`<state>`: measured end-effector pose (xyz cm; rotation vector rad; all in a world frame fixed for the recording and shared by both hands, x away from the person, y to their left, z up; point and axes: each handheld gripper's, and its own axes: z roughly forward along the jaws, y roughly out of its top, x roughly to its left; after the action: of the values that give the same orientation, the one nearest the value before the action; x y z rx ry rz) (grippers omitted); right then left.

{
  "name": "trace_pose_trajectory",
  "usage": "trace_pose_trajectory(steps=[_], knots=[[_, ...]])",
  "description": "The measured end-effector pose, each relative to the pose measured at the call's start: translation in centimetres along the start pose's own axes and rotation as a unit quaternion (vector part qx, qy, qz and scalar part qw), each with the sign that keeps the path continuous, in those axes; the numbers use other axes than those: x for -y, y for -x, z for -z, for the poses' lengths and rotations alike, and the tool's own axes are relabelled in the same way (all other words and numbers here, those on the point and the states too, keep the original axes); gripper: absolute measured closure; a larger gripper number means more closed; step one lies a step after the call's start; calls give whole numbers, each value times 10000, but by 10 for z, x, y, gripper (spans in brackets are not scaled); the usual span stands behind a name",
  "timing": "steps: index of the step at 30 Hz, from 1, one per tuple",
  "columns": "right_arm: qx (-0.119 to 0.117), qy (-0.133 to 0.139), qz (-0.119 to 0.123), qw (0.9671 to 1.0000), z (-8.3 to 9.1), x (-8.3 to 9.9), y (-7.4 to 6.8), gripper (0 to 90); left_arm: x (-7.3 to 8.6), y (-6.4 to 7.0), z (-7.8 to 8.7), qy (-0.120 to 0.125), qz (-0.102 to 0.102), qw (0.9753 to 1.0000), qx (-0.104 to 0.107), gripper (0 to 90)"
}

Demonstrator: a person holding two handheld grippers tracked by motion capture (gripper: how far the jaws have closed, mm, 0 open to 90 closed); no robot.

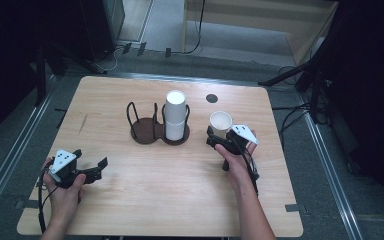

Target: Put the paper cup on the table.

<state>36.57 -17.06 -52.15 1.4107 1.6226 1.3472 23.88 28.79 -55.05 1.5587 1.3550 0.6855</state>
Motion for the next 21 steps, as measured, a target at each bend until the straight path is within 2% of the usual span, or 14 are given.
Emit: trace_pose_trajectory(steps=[5,10,13,21], knots=[[-108,38,-24,9999,15,4,2,0,0,0,0,0,12,10000,14,0],[-223,58,-283,9993,27,9,10,0,0,-1,0,6,61,10000,33,0],[-238,96,-331,9991,34,12,15,0,0,-2,0,-10,69,10000,54,0],[-210,71,-189,9996,47,23,22,0,0,-3,1,-2,143,9999,79,0]])
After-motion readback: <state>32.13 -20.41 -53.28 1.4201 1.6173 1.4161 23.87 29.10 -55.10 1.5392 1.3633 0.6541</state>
